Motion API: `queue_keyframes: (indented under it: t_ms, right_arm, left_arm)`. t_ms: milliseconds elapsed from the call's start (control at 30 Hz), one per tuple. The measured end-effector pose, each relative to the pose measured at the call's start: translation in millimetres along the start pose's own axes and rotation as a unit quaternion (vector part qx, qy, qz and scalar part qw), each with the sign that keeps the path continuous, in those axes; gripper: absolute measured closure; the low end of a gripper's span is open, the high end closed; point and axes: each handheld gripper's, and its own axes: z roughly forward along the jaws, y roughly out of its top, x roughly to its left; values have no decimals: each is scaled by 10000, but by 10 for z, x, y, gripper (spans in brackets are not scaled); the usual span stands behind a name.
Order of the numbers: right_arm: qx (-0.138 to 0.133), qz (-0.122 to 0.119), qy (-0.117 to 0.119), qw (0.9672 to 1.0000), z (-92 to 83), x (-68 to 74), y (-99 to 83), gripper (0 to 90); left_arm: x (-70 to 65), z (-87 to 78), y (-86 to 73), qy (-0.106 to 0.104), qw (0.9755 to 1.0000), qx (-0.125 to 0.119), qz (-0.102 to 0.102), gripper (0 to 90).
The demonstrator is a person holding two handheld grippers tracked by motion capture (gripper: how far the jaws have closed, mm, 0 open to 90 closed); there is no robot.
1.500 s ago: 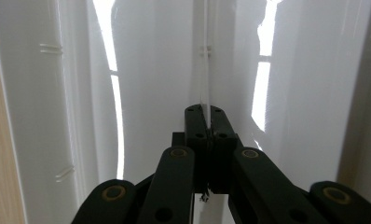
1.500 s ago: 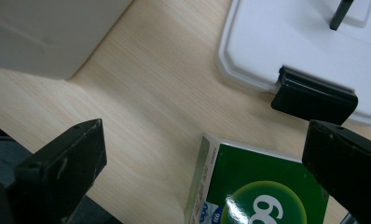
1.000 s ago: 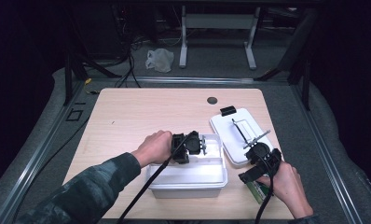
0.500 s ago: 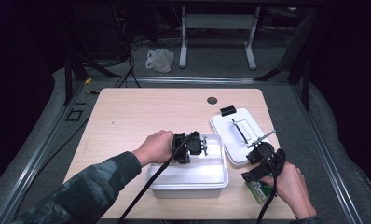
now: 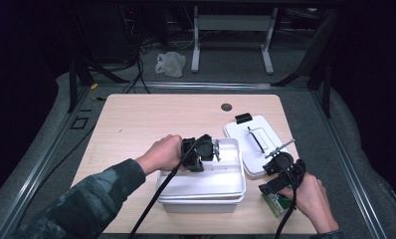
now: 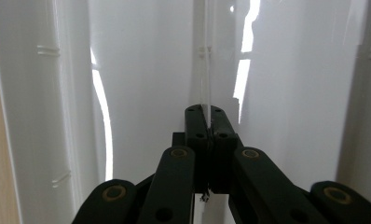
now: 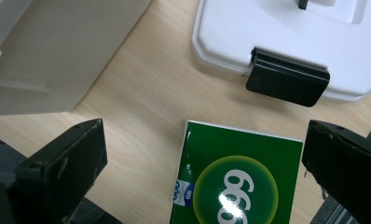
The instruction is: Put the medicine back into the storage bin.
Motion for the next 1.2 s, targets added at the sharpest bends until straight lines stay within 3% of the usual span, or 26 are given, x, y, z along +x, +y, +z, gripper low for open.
queue_keyframes:
  t_ms: [133,267,367,400,467,500,533,700,733,767,833,867,900,933,967,1000,1033,1067,1100,1133,1200]
  right_arm:
    - [-1,18,-8,10000,-5,-12,-11,0]
    - [-2,37,-18,10000,-12,-26,-19,0]
    - [-13,53,-24,10000,-13,-31,-24,0]
    - [-11,59,-14,10000,-14,-35,-26,0]
    - [14,69,-23,10000,-12,-40,-28,0]
    - [12,71,-27,10000,-12,-41,-29,0]
    - [7,80,-17,10000,-10,-40,-28,0]
    - [22,92,-37,9999,-3,-45,-34,0]
    - [13,105,-24,9999,0,-50,-37,0]
    - [16,115,-31,9999,0,-54,-40,0]
    - [24,132,-56,9999,-1,-62,-44,0]
    - [24,132,-56,9999,-1,-62,-44,0]
    - [32,133,-42,9999,4,-63,-47,0]
    - [39,129,-41,9999,6,-62,-48,0]
    - [39,129,-41,9999,6,-62,-48,0]
    - [41,130,-68,9999,10,-62,-53,0]
    - [41,130,-68,9999,10,-62,-53,0]
    - [53,147,-58,9999,3,-64,-58,0]
    - [53,147,-58,9999,3,-64,-58,0]
    - [42,166,-72,9998,2,-69,-65,0]
    - [44,170,-82,9998,4,-69,-65,0]
  left_arm:
    - [7,-106,-22,52,9999,-51,-95,892]
    - [46,-277,-109,205,9973,-87,-704,892]
    - [55,-347,-159,304,9957,-95,-868,892]
    - [60,-406,-220,319,9937,-152,-1063,892]
    - [61,-460,-285,416,9914,-150,-1235,892]
    - [61,-460,-285,416,9914,-150,-1235,892]
    - [59,-509,-364,466,9882,-198,-1447,892]
    - [37,-644,-609,619,9767,-373,-2020,891]
    - [37,-644,-609,619,9767,-373,-2020,891]
    - [35,-699,-731,682,9713,-442,-2237,891]
    - [33,-746,-857,756,9659,-485,-2429,891]
    - [33,-746,-857,756,9659,-485,-2429,891]
    - [33,-778,-966,789,9617,-500,-2576,891]
    - [34,-792,-1030,796,9592,-524,-2661,891]
    - [34,-792,-1030,796,9592,-524,-2661,891]
    - [41,-808,-1173,879,9534,-480,-2847,891]
    - [41,-808,-1173,879,9534,-480,-2847,891]
    - [50,-819,-1304,911,9465,-484,-3058,891]
    - [50,-819,-1304,911,9465,-484,-3058,891]
    - [62,-836,-1431,930,9410,-482,-3219,891]
    - [57,-860,-1546,1070,9353,-425,-3345,891]
